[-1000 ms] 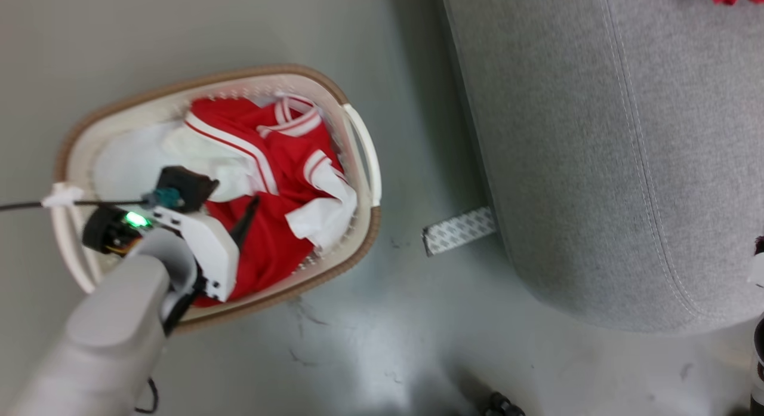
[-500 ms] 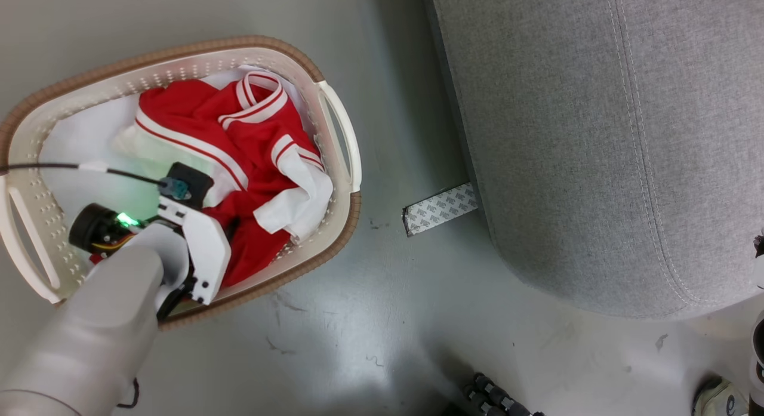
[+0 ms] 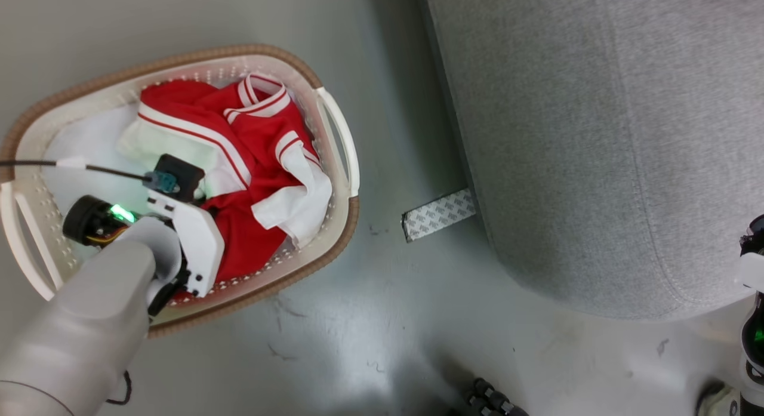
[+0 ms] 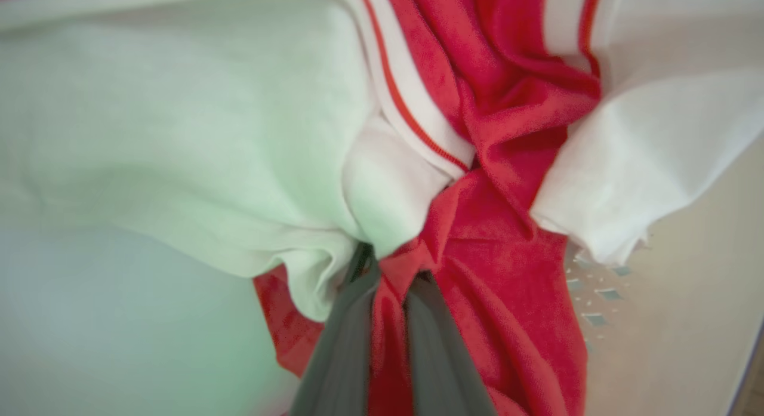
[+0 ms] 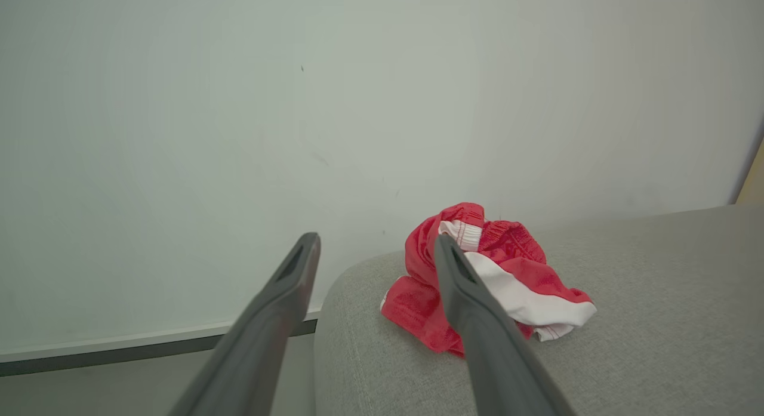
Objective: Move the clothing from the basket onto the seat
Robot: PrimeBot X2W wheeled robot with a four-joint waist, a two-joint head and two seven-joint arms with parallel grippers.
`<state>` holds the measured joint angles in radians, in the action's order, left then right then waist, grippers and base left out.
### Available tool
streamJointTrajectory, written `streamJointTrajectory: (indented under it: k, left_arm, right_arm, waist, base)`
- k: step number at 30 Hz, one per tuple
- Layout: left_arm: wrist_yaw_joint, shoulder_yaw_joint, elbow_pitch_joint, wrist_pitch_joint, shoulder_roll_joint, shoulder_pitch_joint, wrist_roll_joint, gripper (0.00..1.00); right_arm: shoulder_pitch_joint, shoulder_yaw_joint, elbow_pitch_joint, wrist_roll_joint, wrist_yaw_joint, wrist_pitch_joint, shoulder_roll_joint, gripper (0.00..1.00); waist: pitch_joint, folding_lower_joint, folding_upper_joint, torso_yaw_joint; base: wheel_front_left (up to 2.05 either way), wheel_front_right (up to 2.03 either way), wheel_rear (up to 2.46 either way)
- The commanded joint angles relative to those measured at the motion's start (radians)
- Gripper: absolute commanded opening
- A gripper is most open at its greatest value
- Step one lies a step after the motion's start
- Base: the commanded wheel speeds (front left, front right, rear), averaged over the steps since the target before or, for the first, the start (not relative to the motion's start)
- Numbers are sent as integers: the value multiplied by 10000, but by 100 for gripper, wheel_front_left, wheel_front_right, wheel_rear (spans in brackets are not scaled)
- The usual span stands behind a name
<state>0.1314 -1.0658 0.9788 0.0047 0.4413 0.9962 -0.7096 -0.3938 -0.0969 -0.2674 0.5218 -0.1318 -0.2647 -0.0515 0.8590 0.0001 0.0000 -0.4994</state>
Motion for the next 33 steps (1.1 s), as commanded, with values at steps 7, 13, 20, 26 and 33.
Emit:
streamJointTrajectory:
  k: [7,13,20,26,33]
  left_arm:
    - [-13,-533,-228,-1288,-495,-364,-475,0]
    - [-13,-949,-773,-2329,-995,-861,-1180,0]
    - [-13,-1029,-1667,-2693,-1213,-1294,-1750,0]
    - [-13,-260,-2737,-2688,-1449,-1681,-1502,0]
    - [-20,559,-3659,-2692,-1665,-2065,-775,0]
  right_arm:
    - [-72,-216,237,-646,22,8,13,100]
    - [171,-221,582,-1401,24,8,8,100]
    - [613,-210,1076,-2038,22,8,5,100]
    - [1253,-133,1692,-2054,22,8,-2,100]
    - [1970,400,2547,-1472,22,8,-1,100]
  waist:
    - [-1365,-1,0,586]
    - [-3014,-1,0,1332]
    - [-4768,-1,0,2124]
    - [-6122,-1,0,2917]
    - [-7405,-1,0,3575]
  base:
    - [0,0,0]
    - [0,0,0]
    - [0,0,0]
    - [0,0,0]
    - [0,0,0]
